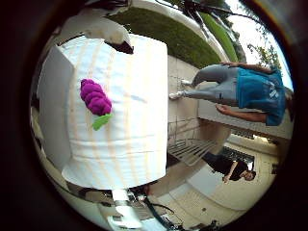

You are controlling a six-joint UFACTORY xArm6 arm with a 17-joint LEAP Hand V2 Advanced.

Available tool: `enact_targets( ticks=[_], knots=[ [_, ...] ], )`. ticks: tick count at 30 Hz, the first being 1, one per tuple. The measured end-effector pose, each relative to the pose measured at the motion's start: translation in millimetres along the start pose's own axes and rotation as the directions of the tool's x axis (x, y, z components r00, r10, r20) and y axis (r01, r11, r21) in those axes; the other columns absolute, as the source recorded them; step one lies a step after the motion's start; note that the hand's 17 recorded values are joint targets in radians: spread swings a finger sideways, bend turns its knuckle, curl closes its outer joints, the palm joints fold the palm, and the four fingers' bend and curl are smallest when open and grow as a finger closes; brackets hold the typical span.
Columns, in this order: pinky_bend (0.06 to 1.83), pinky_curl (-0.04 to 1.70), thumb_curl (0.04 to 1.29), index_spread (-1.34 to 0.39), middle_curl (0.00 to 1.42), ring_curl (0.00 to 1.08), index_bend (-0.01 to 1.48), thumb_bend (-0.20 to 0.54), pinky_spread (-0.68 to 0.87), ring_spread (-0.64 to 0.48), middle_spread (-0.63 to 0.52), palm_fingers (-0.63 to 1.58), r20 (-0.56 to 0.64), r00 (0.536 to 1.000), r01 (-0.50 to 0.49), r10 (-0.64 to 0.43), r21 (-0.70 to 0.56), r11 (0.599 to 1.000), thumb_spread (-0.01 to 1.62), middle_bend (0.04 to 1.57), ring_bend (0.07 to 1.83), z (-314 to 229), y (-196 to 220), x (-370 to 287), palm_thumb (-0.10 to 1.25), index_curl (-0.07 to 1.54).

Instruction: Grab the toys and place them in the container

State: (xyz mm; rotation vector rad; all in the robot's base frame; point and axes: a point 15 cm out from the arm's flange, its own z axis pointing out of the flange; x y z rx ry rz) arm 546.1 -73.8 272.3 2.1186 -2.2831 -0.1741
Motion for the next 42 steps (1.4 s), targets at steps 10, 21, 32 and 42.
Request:
enact_targets(
  ticks=[10, 21, 32, 42],
  knots=[
    [0.85, 0.34, 0.44, 0.01, 0.40, 0.31, 0.16, -0.028, 0.55, 0.33, 0.10, 0.26, 0.001, 0.999, -0.043, 0.043, -0.116, 0.992, 1.16, 0.23, 0.66, 77, -9, 12, 0.66, 0.24],
    [0.91, 0.31, 0.43, -0.06, 0.45, 0.37, 0.16, -0.024, 0.49, 0.22, -0.02, 0.63, -0.152, 0.988, -0.014, -0.016, -0.196, 0.980, 1.15, 0.37, 0.84, 121, -8, 3, 0.65, 0.24],
    [1.31, 0.54, 0.49, -0.41, 0.77, 0.59, 0.22, -0.006, 0.33, 0.01, -0.16, 1.13, -0.125, 0.992, -0.049, 0.016, -0.267, 0.962, 1.08, 0.97, 1.32, 105, 19, 18, 0.89, 0.06],
    [1.43, 0.66, 0.56, -0.71, 0.90, 0.66, 0.45, -0.011, 0.22, -0.05, -0.19, 1.06, -0.053, 0.998, -0.053, 0.041, -0.258, 0.965, 1.16, 1.10, 1.38, 24, 59, 17, 0.97, -0.02]
  ],
)
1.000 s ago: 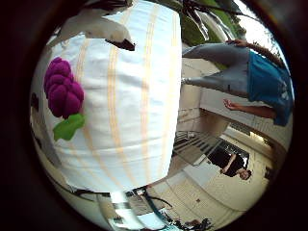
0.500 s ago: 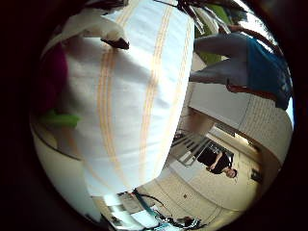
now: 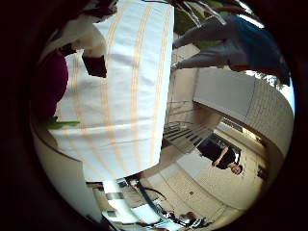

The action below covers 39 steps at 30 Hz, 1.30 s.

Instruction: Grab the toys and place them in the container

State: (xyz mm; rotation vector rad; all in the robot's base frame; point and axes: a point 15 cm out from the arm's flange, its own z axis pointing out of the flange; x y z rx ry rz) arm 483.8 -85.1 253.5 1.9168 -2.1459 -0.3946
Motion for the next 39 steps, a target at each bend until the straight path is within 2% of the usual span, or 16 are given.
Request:
enact_targets(
  ticks=[3, 9, 14, 16, 17, 21, 26, 31, 39],
  knots=[
    [1.44, 0.69, 0.57, -0.79, 0.93, 0.67, 0.51, -0.013, 0.20, -0.06, -0.19, 1.04, 0.032, 0.999, 0.034, -0.033, -0.013, 0.999, 1.19, 1.11, 1.39, -28, 36, -4, 0.97, -0.02],
    [1.45, 0.74, 0.59, -0.91, 0.98, 0.70, 0.59, -0.014, 0.17, -0.07, -0.20, 1.00, 0.088, 0.988, 0.122, -0.129, 0.084, 0.989, 1.22, 1.12, 1.41, -93, 100, -36, 0.97, -0.02],
    [1.46, 0.76, 0.60, -0.97, 0.99, 0.70, 0.62, -0.014, 0.16, -0.07, -0.20, 0.99, 0.038, 0.963, 0.253, -0.266, 0.201, 0.946, 1.22, 1.12, 1.42, -138, 145, -97, 0.96, -0.02],
    [1.46, 0.76, 0.60, -0.99, 1.00, 0.71, 0.63, -0.014, 0.16, -0.07, -0.20, 0.99, 0.020, 0.953, 0.289, -0.301, 0.221, 0.931, 1.23, 1.13, 1.43, -143, 151, -118, 0.96, -0.02],
    [1.46, 0.76, 0.60, -0.99, 1.00, 0.71, 0.63, -0.013, 0.16, -0.07, -0.20, 0.99, -0.007, 0.938, 0.334, -0.346, 0.277, 0.901, 1.22, 1.13, 1.43, -150, 150, -161, 0.97, -0.02],
    [1.46, 0.78, 0.62, -1.04, 1.01, 0.71, 0.65, -0.008, 0.16, -0.08, -0.20, 0.99, -0.025, 0.921, 0.374, -0.389, 0.338, 0.864, 1.21, 1.13, 1.43, -150, 137, -217, 1.00, -0.02],
    [1.47, 0.80, 0.62, -1.08, 1.02, 0.72, 0.67, -0.018, 0.15, -0.08, -0.20, 0.99, -0.026, 0.916, 0.383, -0.401, 0.358, 0.852, 1.20, 1.14, 1.43, -125, 101, -269, 0.99, -0.02],
    [1.44, 0.81, 0.59, -1.11, 1.03, 0.72, 0.69, -0.032, 0.15, -0.08, -0.19, 0.96, -0.013, 0.928, 0.349, -0.373, 0.383, 0.855, 1.22, 1.13, 1.45, -106, 59, -286, 0.90, -0.02],
    [1.32, 0.82, 0.54, -1.02, 0.98, 0.69, 0.78, -0.020, 0.18, -0.04, -0.17, 0.92, -0.002, 0.938, 0.321, -0.346, 0.383, 0.866, 1.24, 1.06, 1.37, -70, 10, -298, 0.87, 0.00]
  ],
)
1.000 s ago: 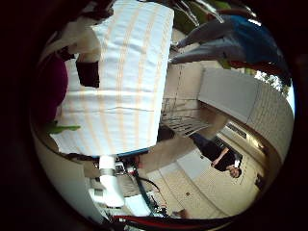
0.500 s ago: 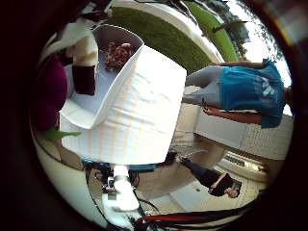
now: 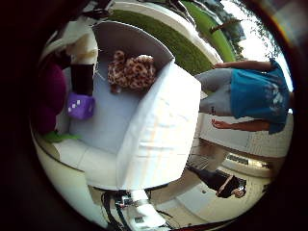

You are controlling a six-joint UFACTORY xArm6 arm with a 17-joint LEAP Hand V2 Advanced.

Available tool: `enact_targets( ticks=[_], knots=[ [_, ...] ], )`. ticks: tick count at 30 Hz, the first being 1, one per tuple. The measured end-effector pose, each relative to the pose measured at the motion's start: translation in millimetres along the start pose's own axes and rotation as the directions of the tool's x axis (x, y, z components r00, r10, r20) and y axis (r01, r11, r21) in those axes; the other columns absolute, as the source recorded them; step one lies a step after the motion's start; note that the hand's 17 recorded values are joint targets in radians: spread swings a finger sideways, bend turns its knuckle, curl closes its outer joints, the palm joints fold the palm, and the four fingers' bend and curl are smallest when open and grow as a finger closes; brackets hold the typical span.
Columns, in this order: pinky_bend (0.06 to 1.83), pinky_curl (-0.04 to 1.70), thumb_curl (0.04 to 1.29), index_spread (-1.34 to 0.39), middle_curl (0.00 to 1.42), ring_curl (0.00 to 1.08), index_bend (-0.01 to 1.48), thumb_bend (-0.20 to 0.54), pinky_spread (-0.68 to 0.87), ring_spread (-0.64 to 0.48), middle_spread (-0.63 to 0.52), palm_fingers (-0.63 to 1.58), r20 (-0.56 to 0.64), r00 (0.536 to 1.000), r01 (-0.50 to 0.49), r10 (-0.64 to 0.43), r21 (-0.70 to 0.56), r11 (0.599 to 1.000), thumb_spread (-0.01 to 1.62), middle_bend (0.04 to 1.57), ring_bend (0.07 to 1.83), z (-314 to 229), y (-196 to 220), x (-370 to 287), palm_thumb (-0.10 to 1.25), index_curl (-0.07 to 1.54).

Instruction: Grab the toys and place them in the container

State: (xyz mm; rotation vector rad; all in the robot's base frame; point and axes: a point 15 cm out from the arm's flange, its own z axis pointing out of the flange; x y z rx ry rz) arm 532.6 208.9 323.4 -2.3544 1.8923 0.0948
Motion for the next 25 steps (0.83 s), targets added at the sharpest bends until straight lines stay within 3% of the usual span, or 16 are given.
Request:
enact_targets(
  ticks=[3, 4, 6, 9, 11, 14, 19, 25],
  knots=[
    [1.30, 0.81, 0.52, -0.82, 0.90, 0.65, 0.77, -0.030, 0.23, -0.01, -0.14, 0.81, -0.001, 1.000, -0.003, 0.003, -0.010, 1.000, 1.25, 0.88, 1.30, 8, -2, 2, 0.84, 0.00],
    [1.33, 0.82, 0.51, -0.71, 0.86, 0.65, 0.68, -0.037, 0.24, 0.01, -0.13, 0.58, -0.001, 1.000, -0.001, 0.001, -0.013, 1.000, 1.24, 0.74, 1.29, 8, -1, 2, 0.82, -0.01],
    [1.32, 0.82, 0.49, -0.54, 0.75, 0.62, 0.66, -0.043, 0.29, 0.10, -0.09, 0.17, 0.000, 1.000, 0.009, -0.009, -0.022, 1.000, 1.23, 0.48, 1.16, 9, 1, 1, 0.77, 0.03],
    [1.19, 0.74, 0.48, -0.47, 0.63, 0.49, 0.64, -0.036, 0.36, 0.20, -0.02, -0.12, 0.000, 1.000, 0.027, -0.027, -0.026, 0.999, 1.21, 0.32, 0.88, 8, 3, 2, 0.74, 0.07],
    [1.11, 0.67, 0.47, -0.45, 0.55, 0.40, 0.58, -0.032, 0.41, 0.26, 0.03, -0.16, 0.008, 0.998, 0.055, -0.055, -0.041, 0.998, 1.19, 0.22, 0.73, 6, 8, 0, 0.73, 0.08],
    [1.04, 0.61, 0.46, -0.44, 0.49, 0.34, 0.49, -0.027, 0.45, 0.29, 0.07, -0.12, 0.033, 0.996, 0.080, -0.078, -0.045, 0.996, 1.18, 0.16, 0.64, -4, 15, -5, 0.73, 0.10],
    [0.95, 0.54, 0.45, -0.44, 0.41, 0.31, 0.40, -0.025, 0.50, 0.32, 0.10, -0.08, 0.044, 0.996, 0.084, -0.082, -0.041, 0.996, 1.16, 0.14, 0.56, -41, 35, 3, 0.74, 0.14],
    [0.88, 0.48, 0.45, -0.42, 0.35, 0.30, 0.33, -0.023, 0.52, 0.33, 0.12, -0.04, 0.041, 0.998, 0.058, -0.055, -0.052, 0.997, 1.15, 0.14, 0.51, -114, 90, 43, 0.75, 0.18]
  ],
)
